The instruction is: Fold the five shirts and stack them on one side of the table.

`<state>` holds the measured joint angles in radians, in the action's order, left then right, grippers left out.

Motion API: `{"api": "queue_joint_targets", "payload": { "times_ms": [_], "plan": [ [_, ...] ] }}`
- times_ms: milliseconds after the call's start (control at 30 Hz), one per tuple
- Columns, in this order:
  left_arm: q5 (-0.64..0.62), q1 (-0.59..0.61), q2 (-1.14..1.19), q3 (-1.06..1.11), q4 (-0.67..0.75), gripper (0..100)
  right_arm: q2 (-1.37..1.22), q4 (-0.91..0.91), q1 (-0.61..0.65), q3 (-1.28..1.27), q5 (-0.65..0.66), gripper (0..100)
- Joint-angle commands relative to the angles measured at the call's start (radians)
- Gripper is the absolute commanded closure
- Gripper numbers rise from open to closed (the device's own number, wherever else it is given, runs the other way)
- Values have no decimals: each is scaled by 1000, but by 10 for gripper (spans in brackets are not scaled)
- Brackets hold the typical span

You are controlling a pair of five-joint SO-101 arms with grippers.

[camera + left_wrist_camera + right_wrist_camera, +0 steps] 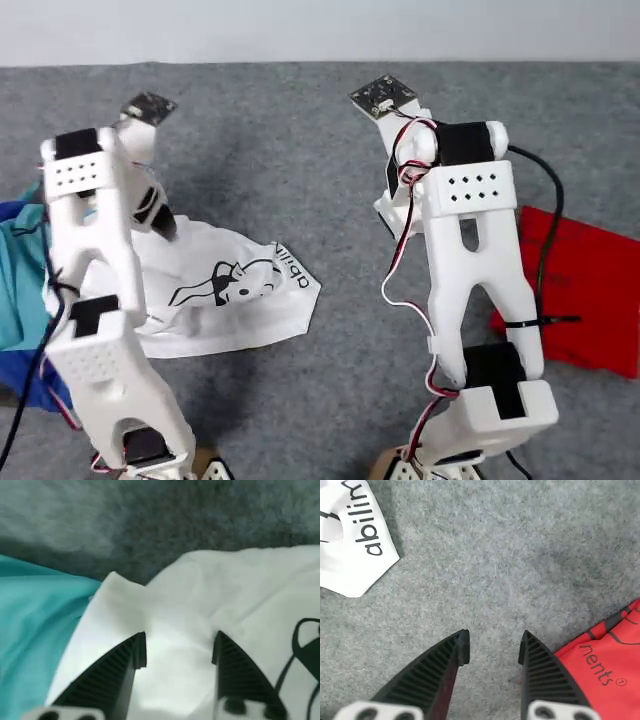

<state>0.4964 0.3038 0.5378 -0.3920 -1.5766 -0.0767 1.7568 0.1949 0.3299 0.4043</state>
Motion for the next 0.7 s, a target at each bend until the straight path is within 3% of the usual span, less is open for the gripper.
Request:
{"api": "queue_joint_targets", "payload": {
  "times_ms": [0, 167, 267, 433, 667],
  "plan": [
    [63, -6, 41, -35, 0, 820, 50, 39, -7, 5, -15, 834],
    [150, -5, 64, -81, -84, 999, 50, 39, -7, 3, -15, 834],
    [150, 12, 64, -193, -176, 997, 50, 39, -7, 3, -15, 834],
    [68, 81, -21, -363, -180, 997, 51, 39, -7, 3, -15, 835],
    [-26, 147, -292, -378, -180, 997, 50, 38, -4, 3, -15, 835]
  ]
}}
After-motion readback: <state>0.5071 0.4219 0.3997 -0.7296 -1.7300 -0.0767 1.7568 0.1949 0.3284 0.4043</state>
